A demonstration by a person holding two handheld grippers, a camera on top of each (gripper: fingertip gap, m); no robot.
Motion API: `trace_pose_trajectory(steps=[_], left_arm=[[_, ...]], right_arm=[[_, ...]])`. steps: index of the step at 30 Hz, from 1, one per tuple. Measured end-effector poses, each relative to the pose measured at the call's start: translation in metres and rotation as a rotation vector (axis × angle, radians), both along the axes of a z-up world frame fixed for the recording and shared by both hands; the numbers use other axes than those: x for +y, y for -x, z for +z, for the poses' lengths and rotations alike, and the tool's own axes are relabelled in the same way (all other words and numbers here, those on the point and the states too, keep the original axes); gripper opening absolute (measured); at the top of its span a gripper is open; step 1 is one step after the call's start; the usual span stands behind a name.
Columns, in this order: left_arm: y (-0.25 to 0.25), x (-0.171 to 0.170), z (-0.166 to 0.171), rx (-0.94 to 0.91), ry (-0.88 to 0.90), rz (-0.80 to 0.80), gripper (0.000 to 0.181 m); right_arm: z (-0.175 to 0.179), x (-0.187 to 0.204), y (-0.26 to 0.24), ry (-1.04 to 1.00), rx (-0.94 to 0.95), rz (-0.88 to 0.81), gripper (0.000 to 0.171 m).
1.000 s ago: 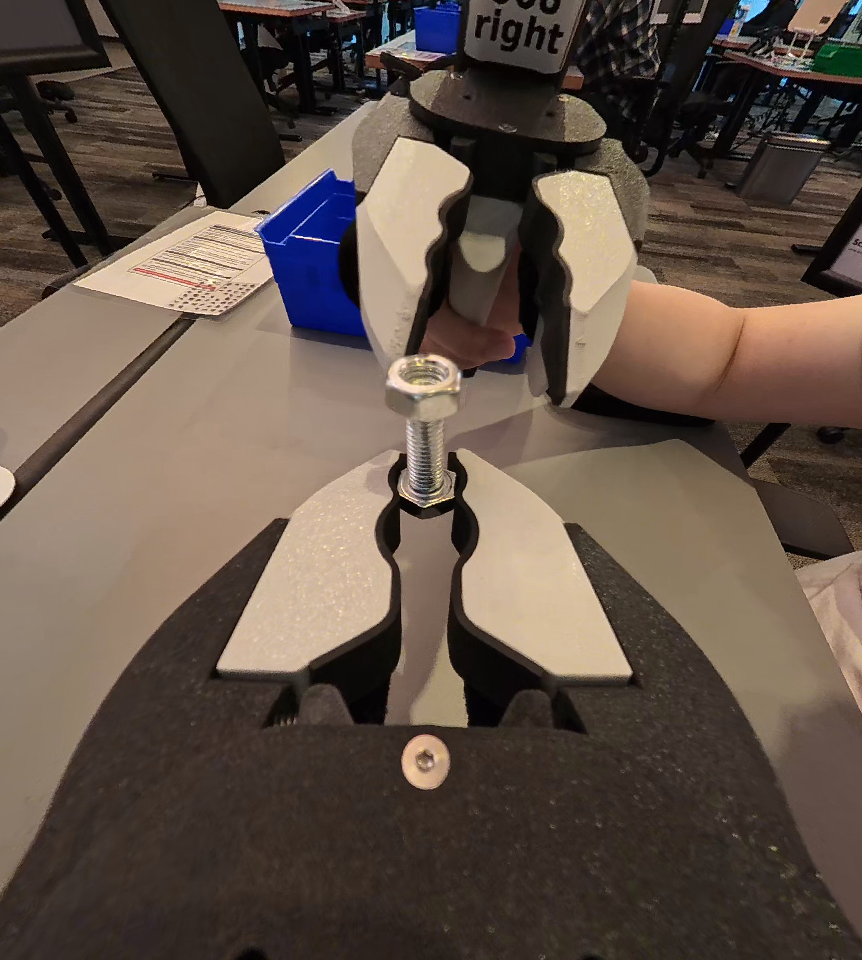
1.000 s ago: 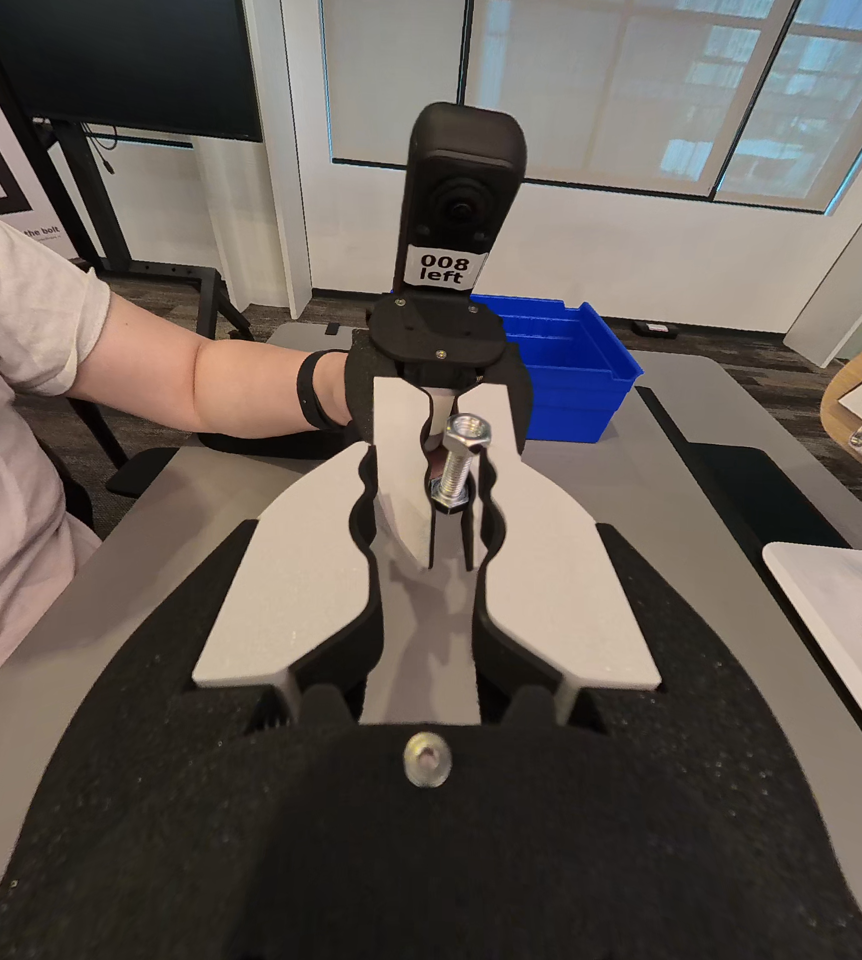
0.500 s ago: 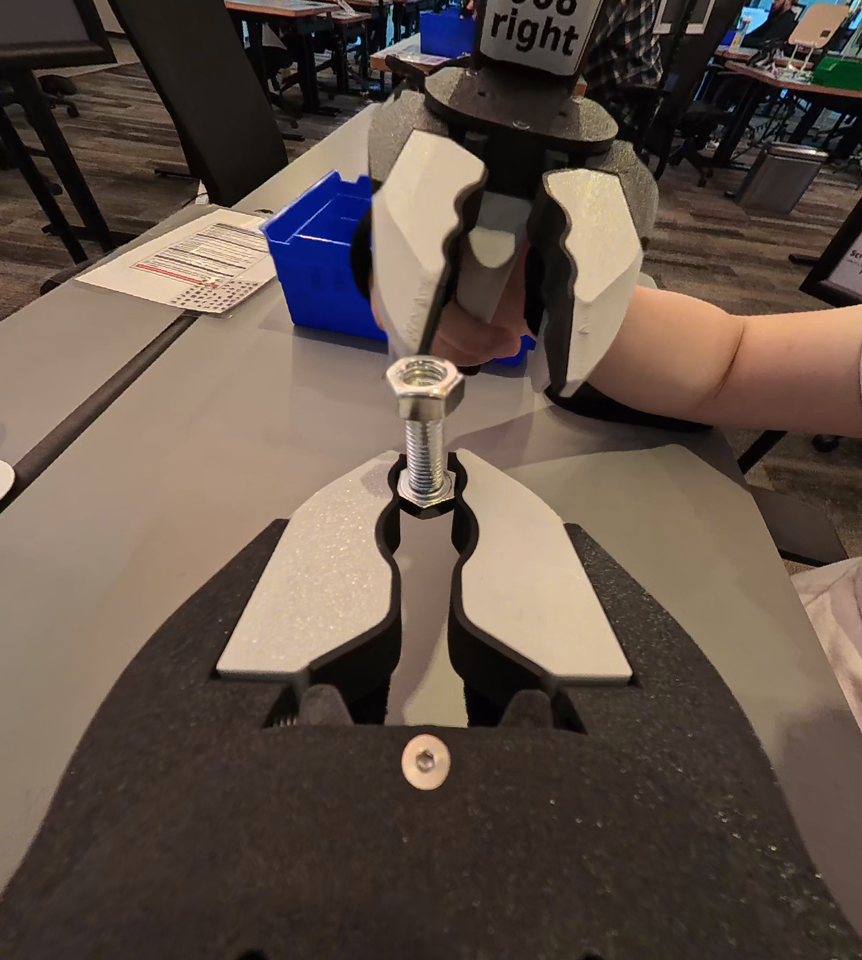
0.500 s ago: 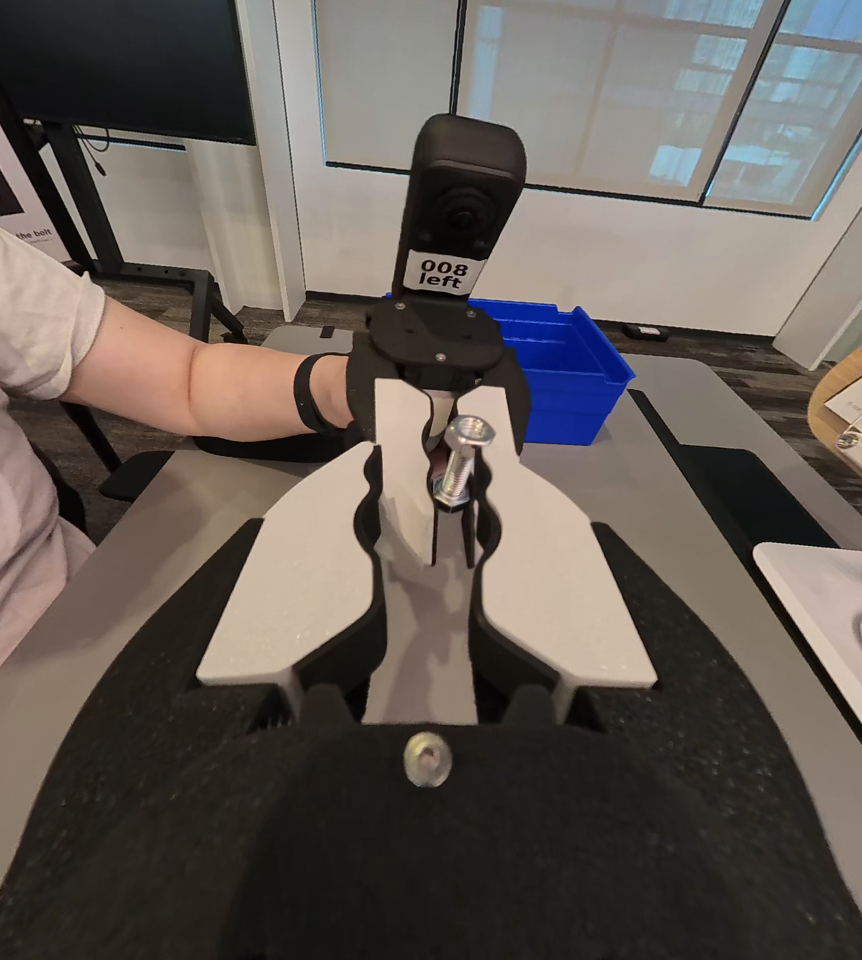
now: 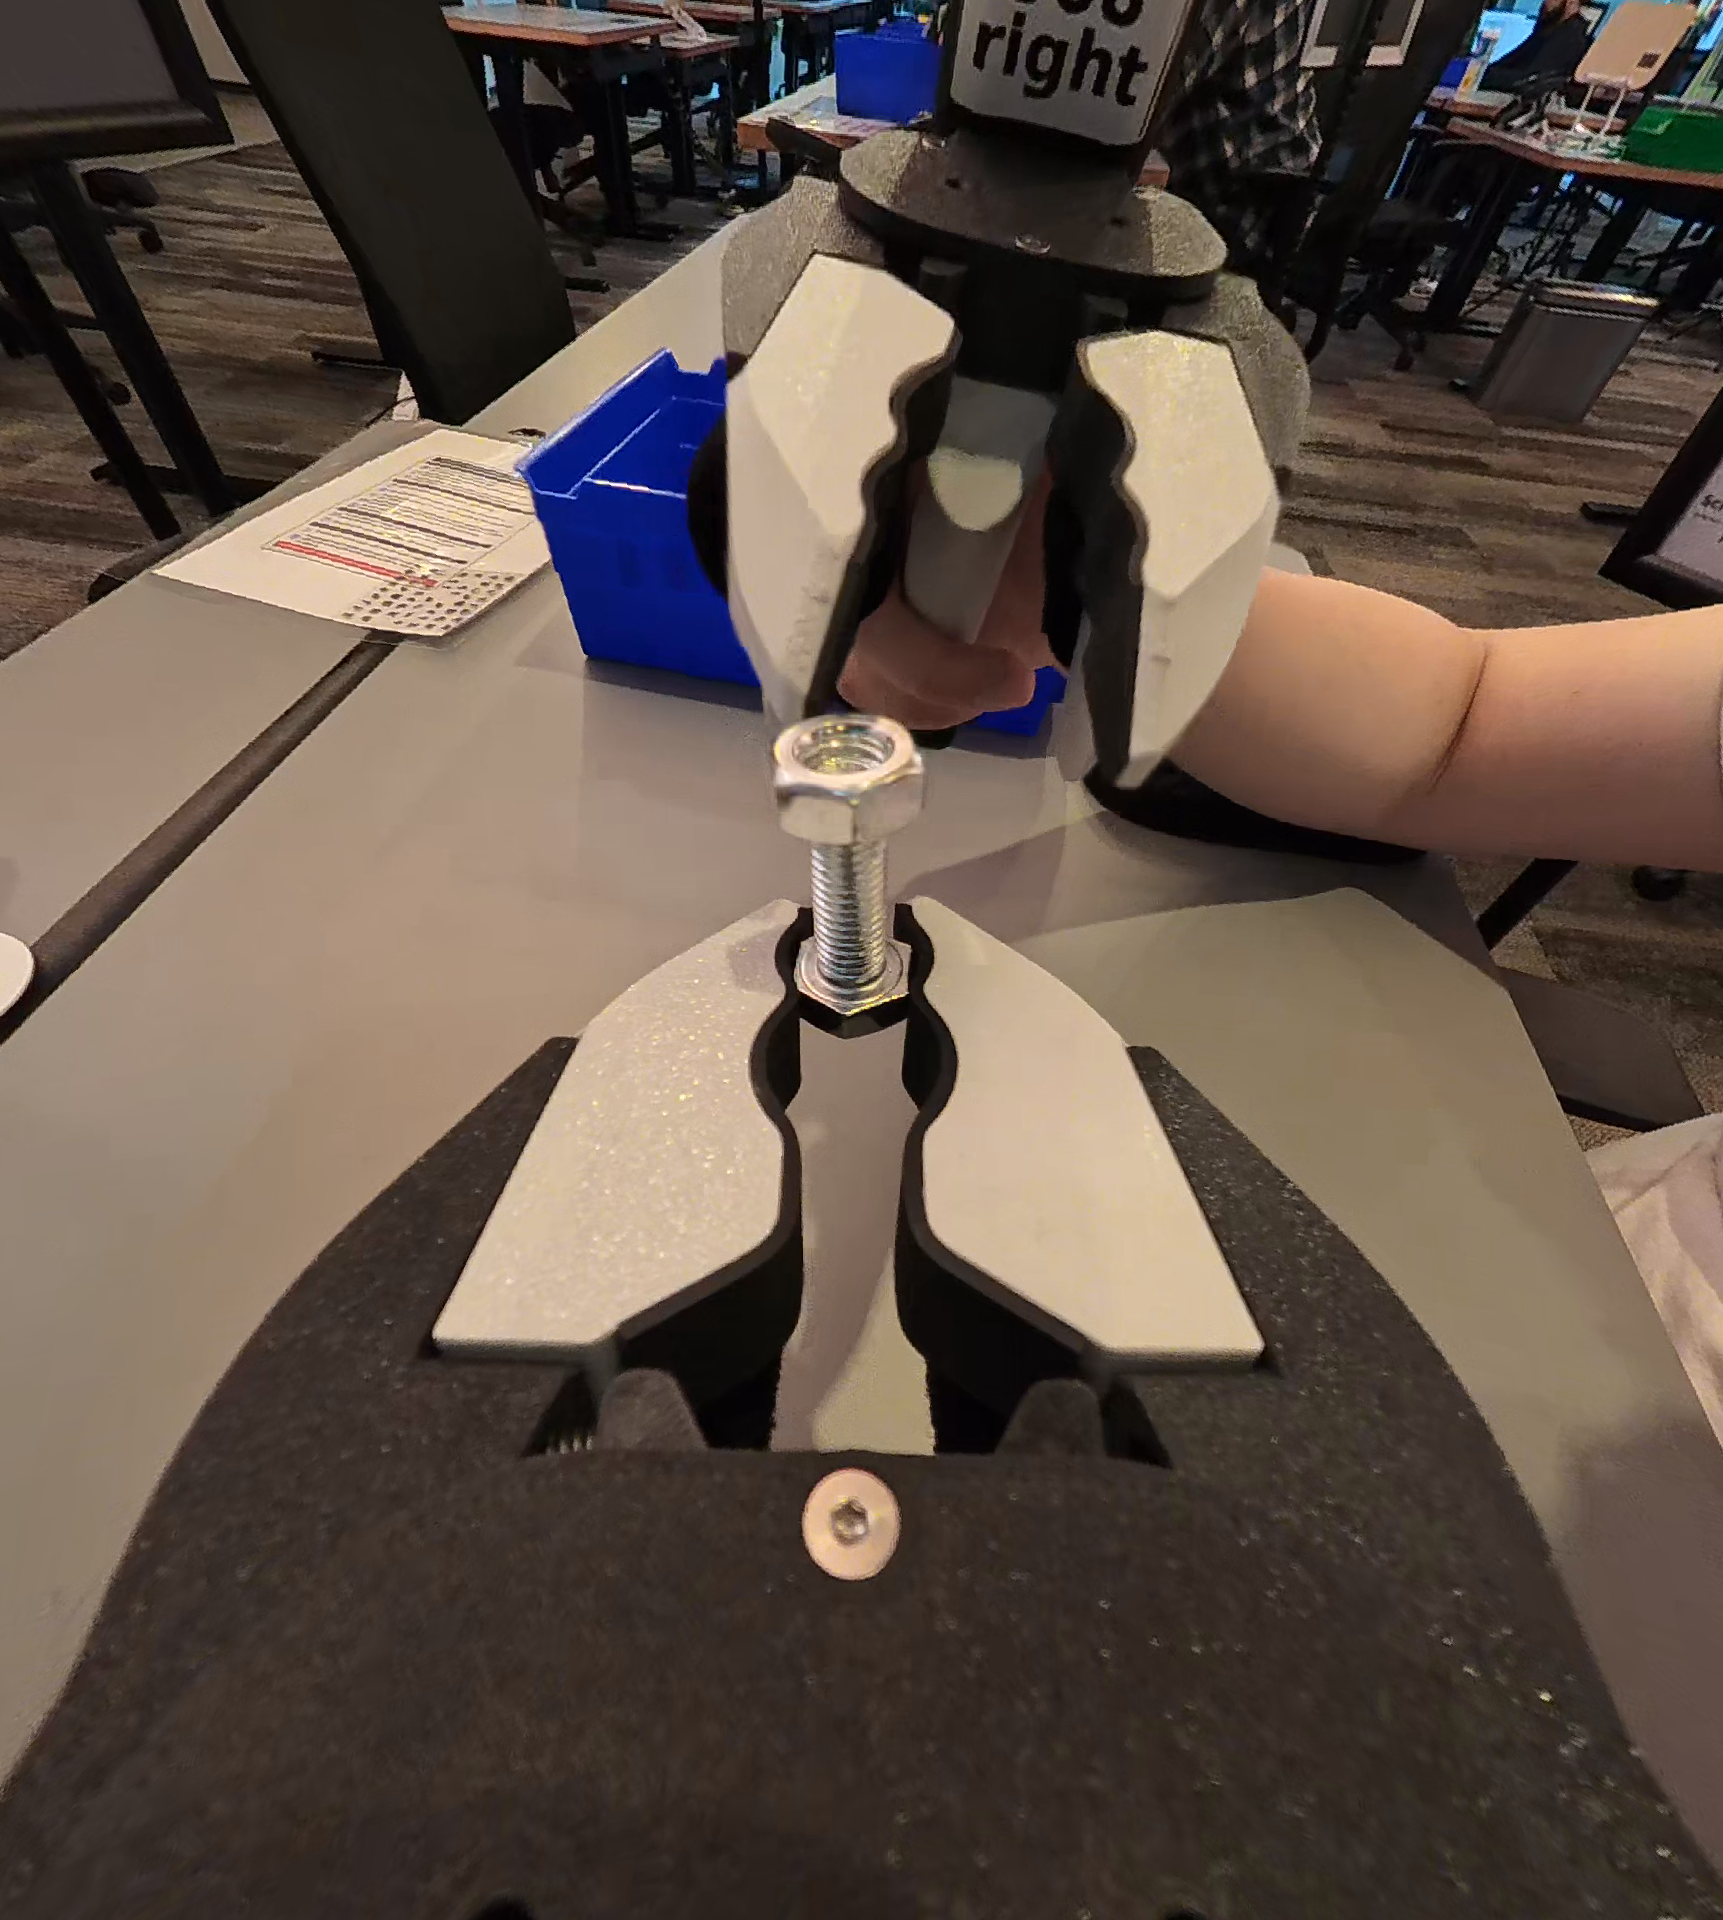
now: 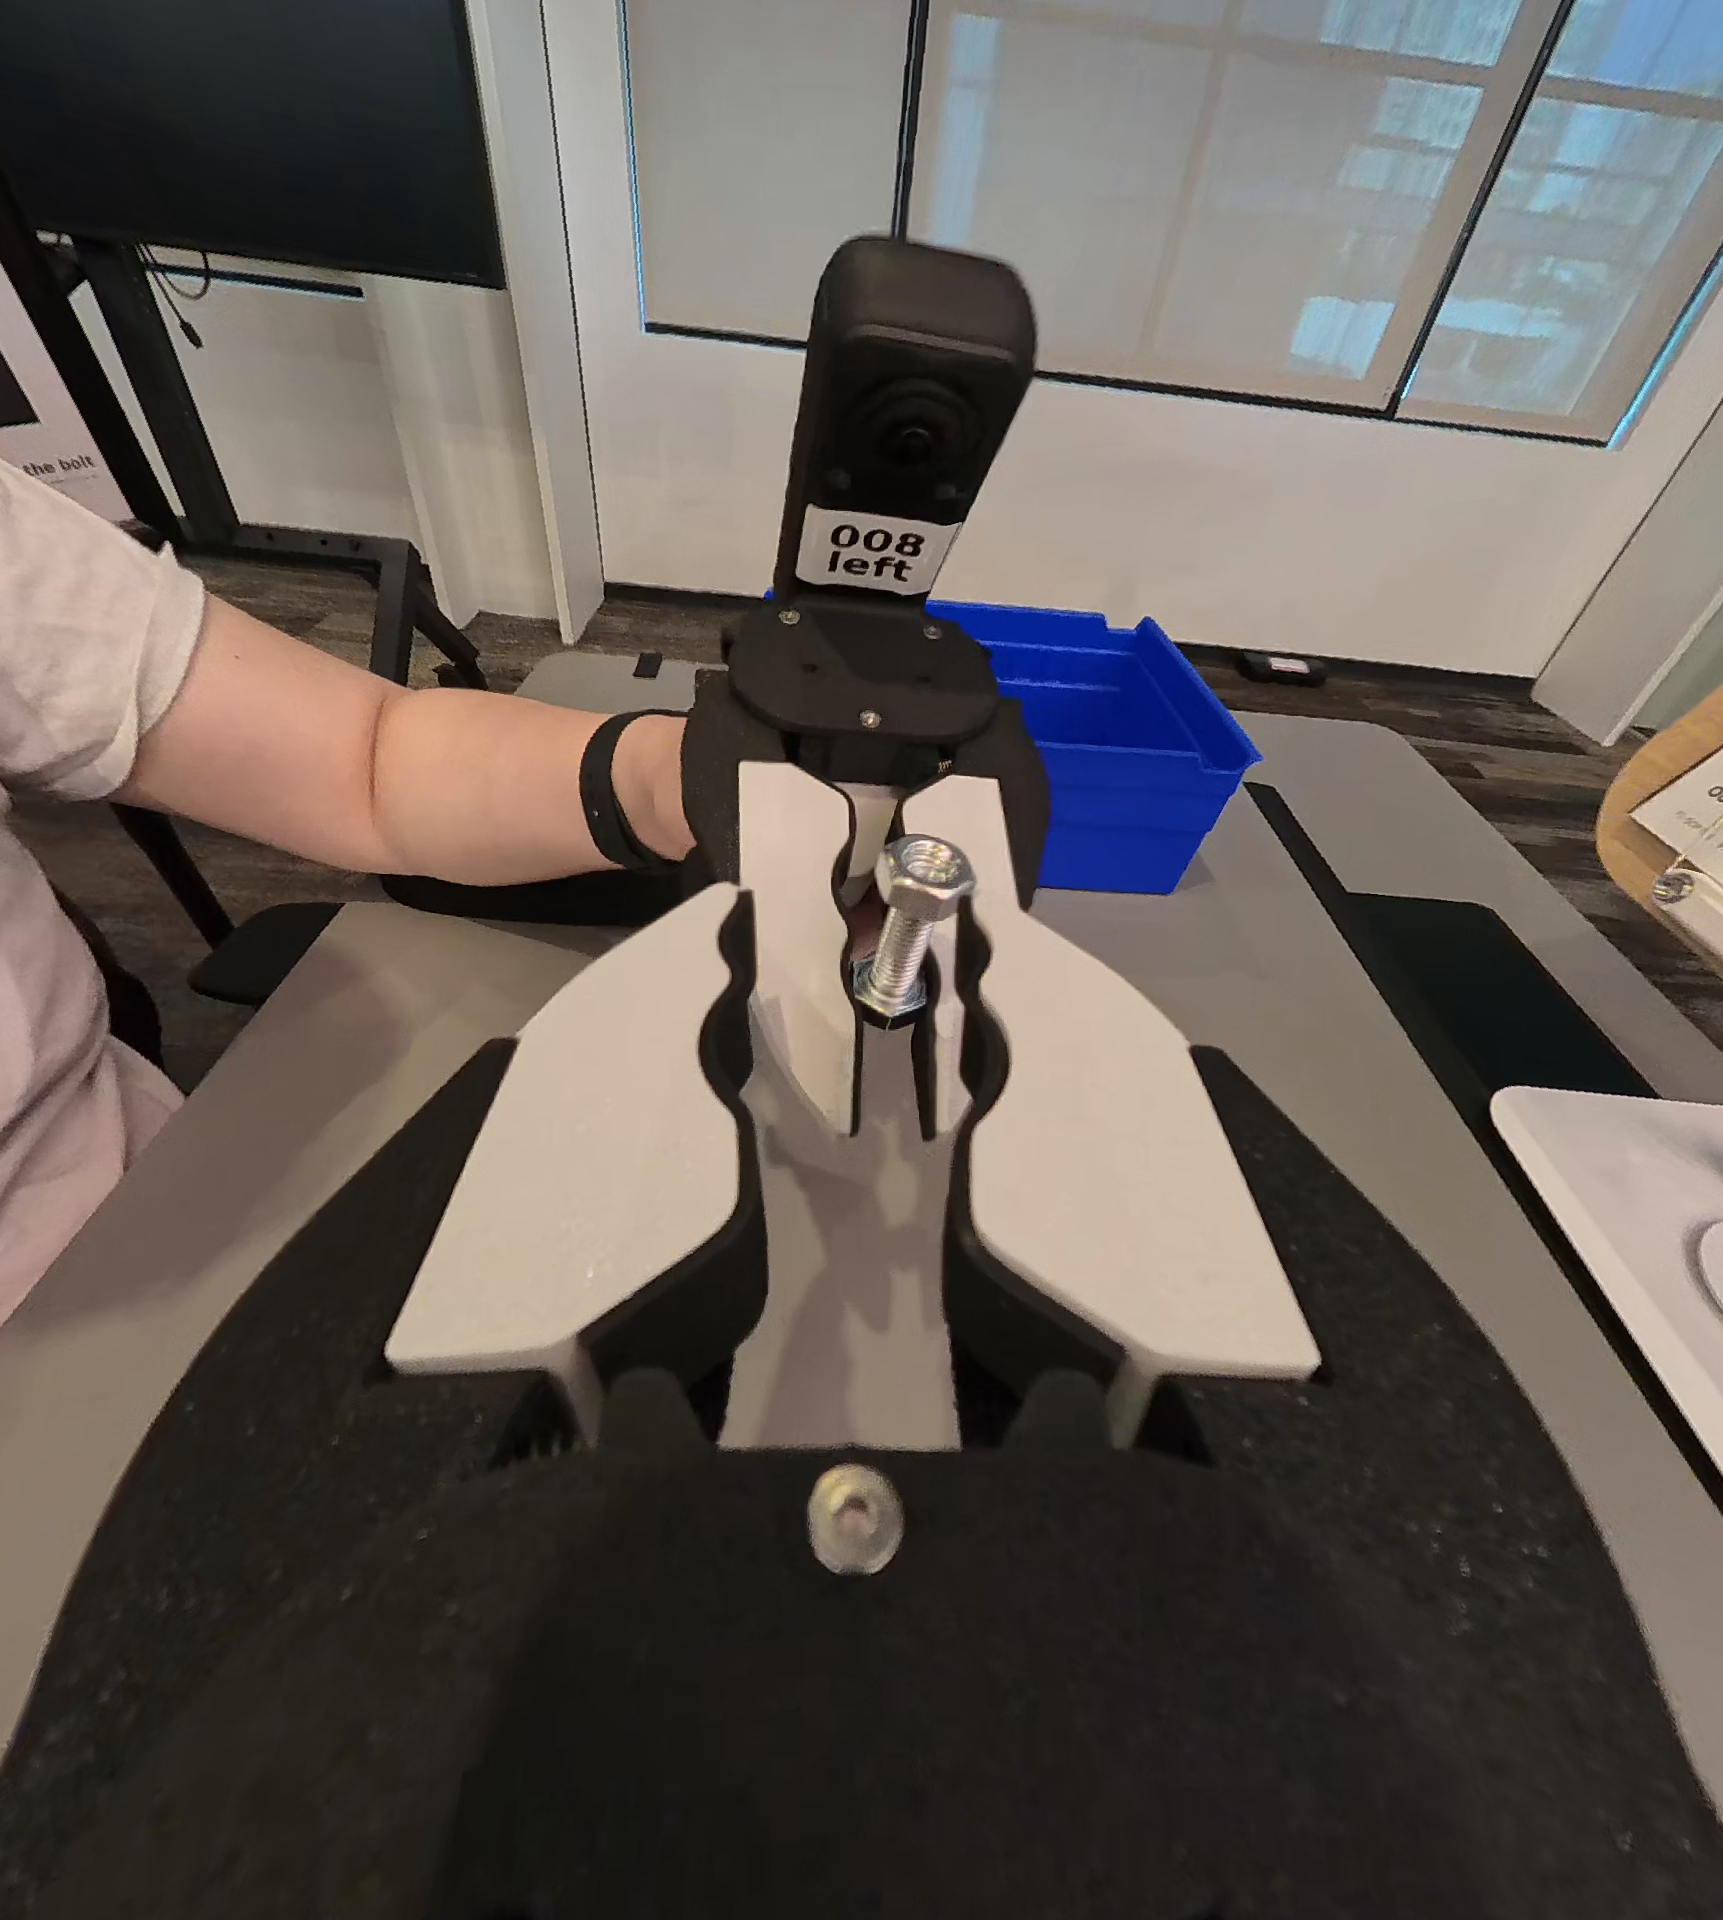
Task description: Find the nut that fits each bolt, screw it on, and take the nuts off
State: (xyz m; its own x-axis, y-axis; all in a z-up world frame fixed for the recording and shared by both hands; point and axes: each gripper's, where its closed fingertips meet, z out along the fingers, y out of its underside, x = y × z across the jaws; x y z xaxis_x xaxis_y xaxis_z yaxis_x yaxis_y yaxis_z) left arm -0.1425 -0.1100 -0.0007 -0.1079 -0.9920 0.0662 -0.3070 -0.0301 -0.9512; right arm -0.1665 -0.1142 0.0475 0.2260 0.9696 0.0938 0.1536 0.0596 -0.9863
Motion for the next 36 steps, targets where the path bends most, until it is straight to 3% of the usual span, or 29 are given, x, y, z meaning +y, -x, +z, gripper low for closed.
trace_pose_trajectory(steps=[6,17,36], left_arm=[[-0.006,-0.015,-0.003,0.001,0.02,-0.062,0.014],[-0.009,-0.023,0.005,-0.029,0.021,-0.073,0.014],[-0.003,-0.006,0.009,-0.055,0.052,-0.019,0.014]], right_arm=[[0.005,0.002,0.008,-0.019,0.077,-0.013,0.065],[-0.005,-0.021,0.031,0.006,0.068,0.125,0.066],[-0.005,-0.006,0.023,-0.062,0.037,0.016,0.072]])
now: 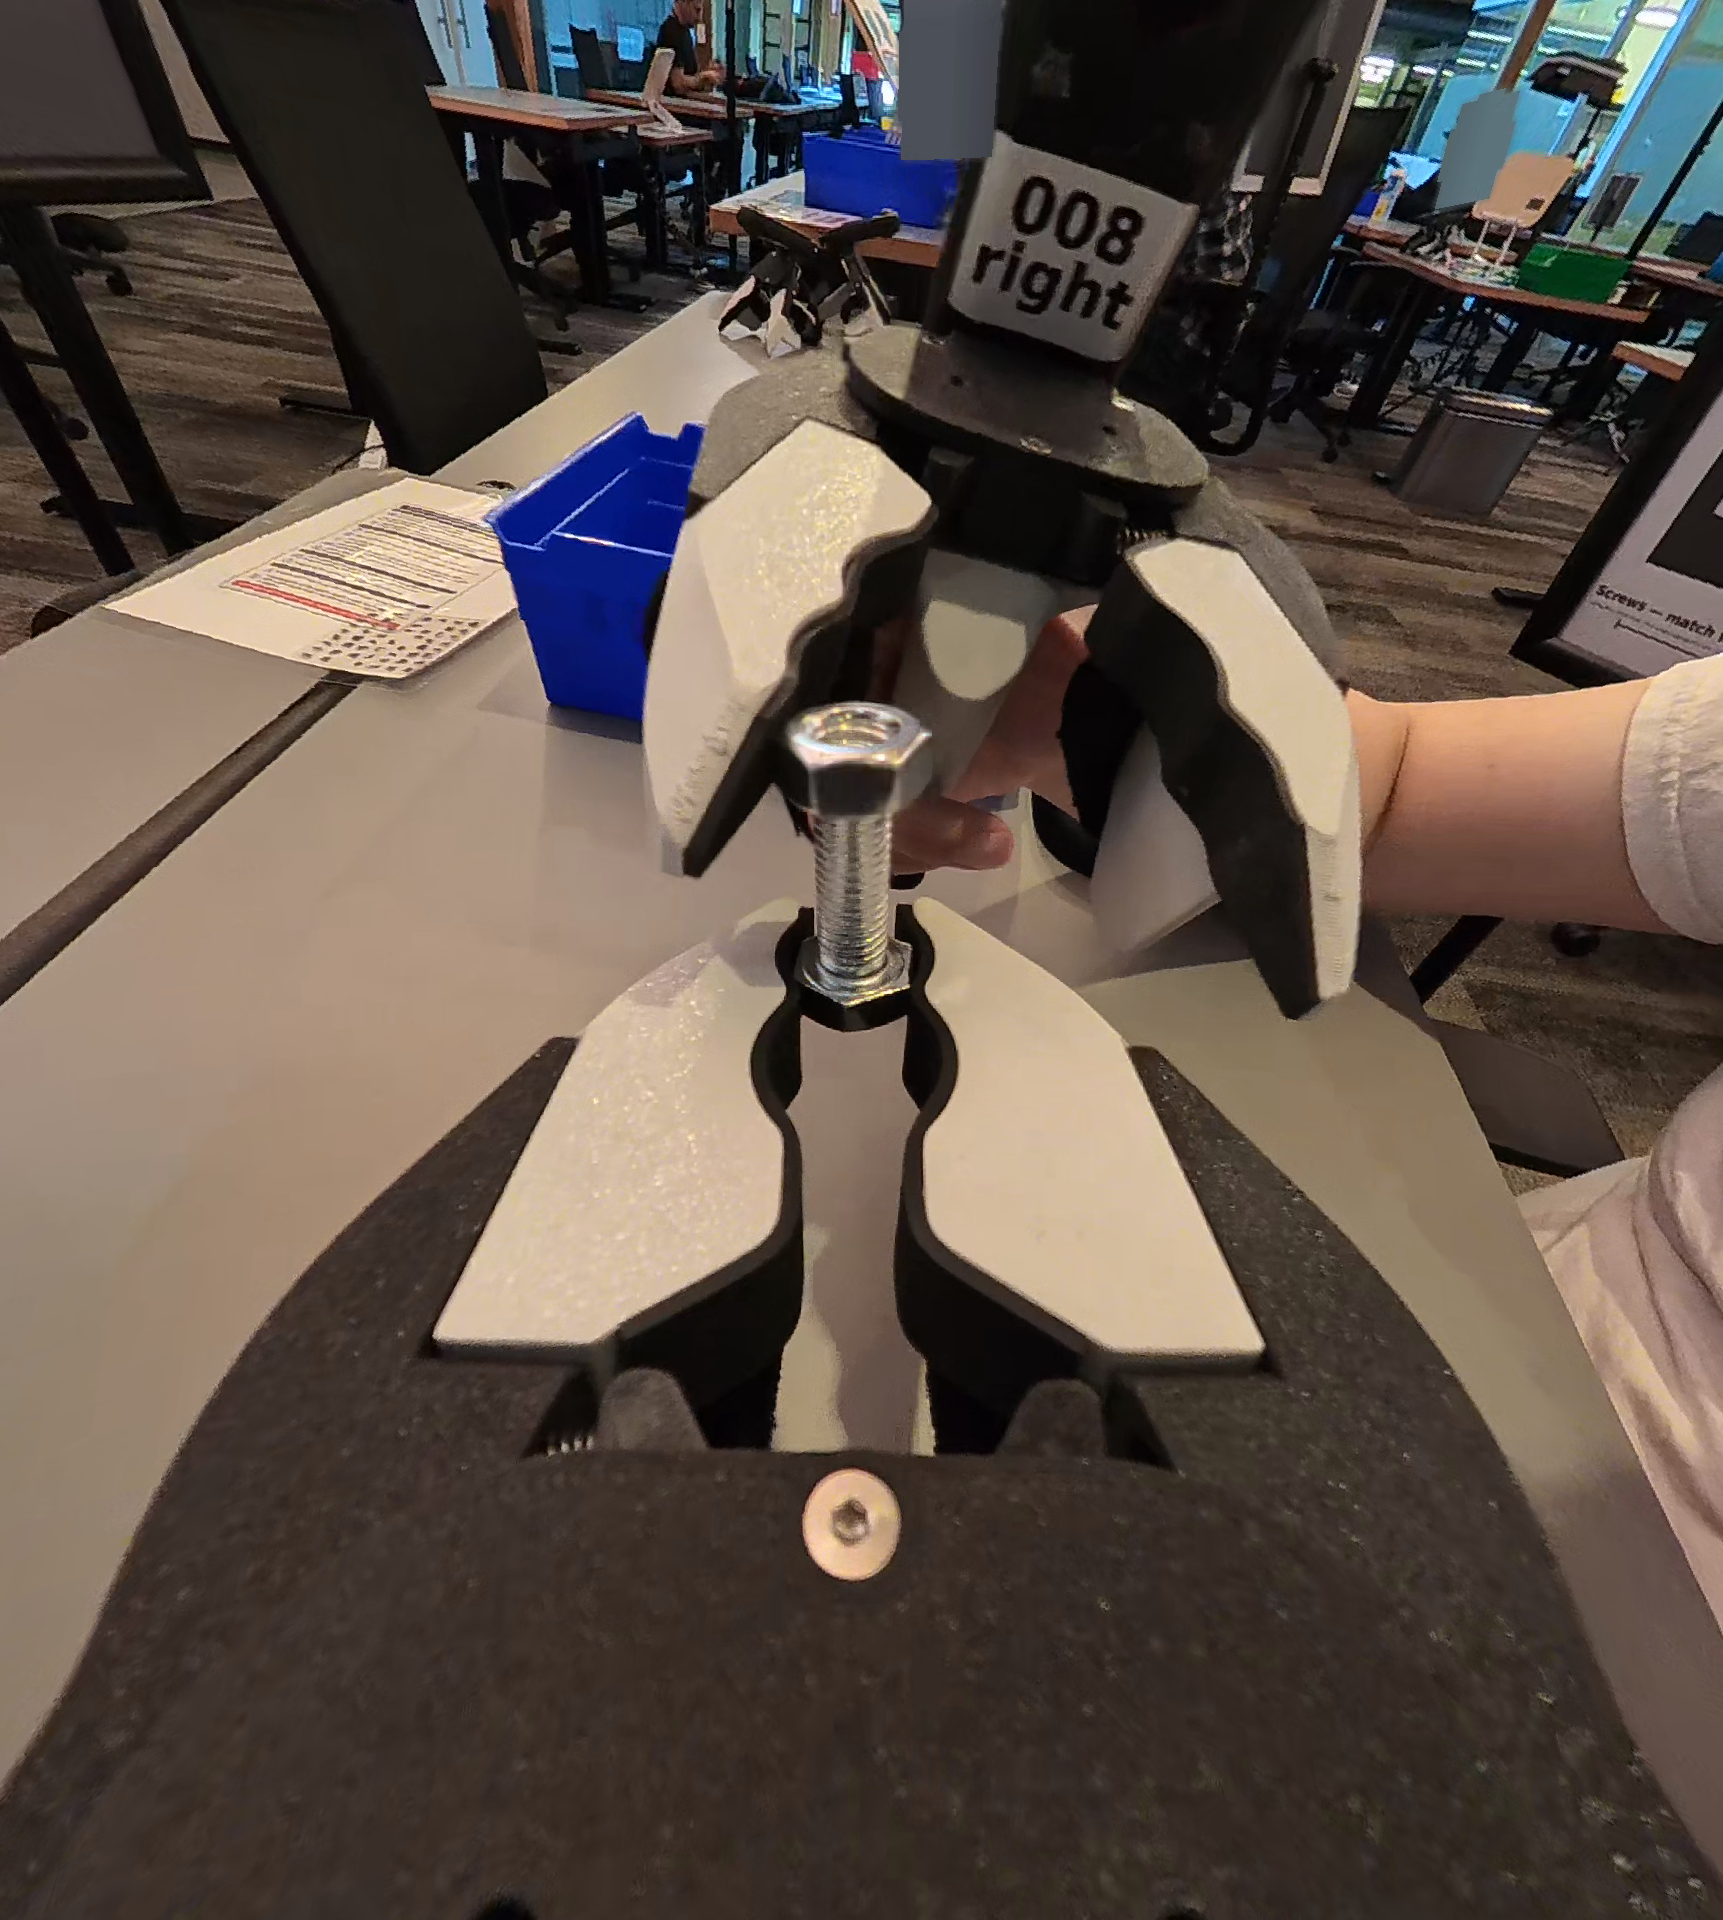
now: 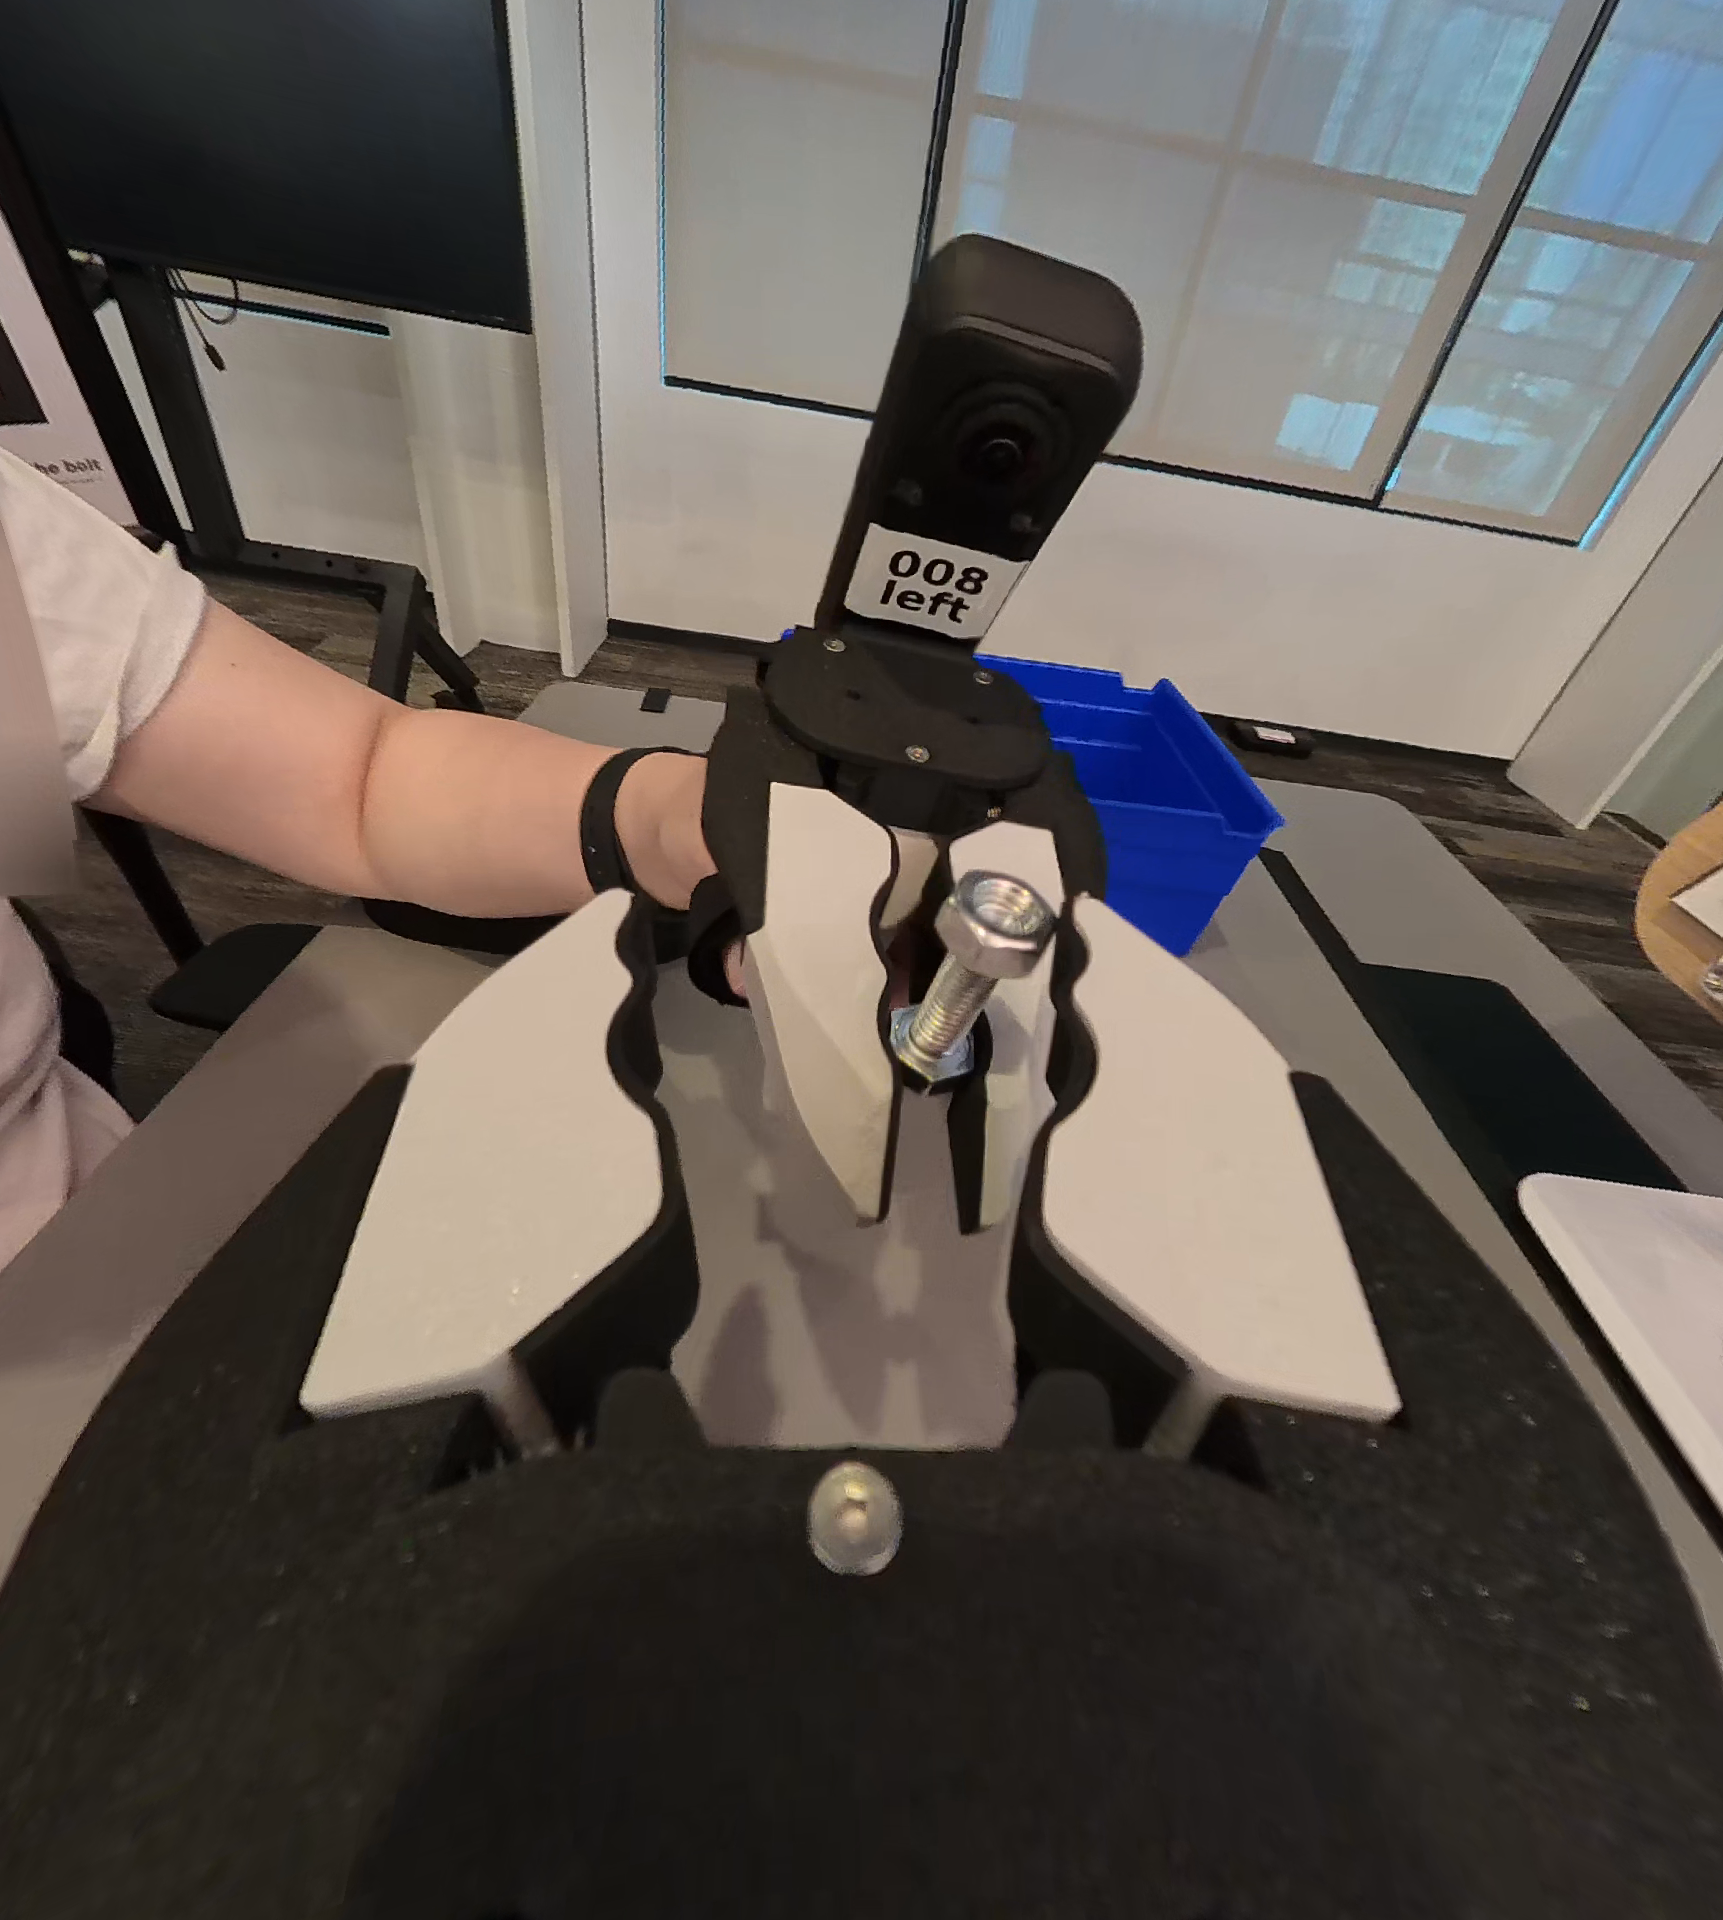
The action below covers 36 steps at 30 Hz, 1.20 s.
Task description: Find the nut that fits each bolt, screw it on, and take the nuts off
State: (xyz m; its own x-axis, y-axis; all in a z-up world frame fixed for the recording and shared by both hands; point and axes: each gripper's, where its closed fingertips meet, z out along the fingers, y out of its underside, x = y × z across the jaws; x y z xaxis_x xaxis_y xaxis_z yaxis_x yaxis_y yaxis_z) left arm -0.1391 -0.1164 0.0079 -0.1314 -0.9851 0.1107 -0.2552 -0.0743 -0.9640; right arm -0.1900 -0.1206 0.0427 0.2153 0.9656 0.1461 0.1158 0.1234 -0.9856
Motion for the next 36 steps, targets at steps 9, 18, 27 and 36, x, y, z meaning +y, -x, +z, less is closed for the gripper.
trace_pose_trajectory(steps=[9,18,27,36], left_arm=[[0.008,0.014,0.005,-0.016,0.016,0.049,0.014],[-0.003,-0.002,0.0,-0.003,0.004,0.003,0.014],[0.011,0.019,0.012,-0.039,0.01,0.078,0.014],[0.003,0.012,0.003,-0.001,-0.006,0.062,0.014]], right_arm=[[0.004,0.004,-0.014,-0.053,-0.049,-0.045,0.061],[0.007,-0.001,0.006,-0.005,0.045,-0.01,0.075],[0.014,-0.001,-0.006,-0.011,0.047,-0.018,0.07],[0.007,0.002,0.005,-0.008,0.021,-0.049,0.083]])
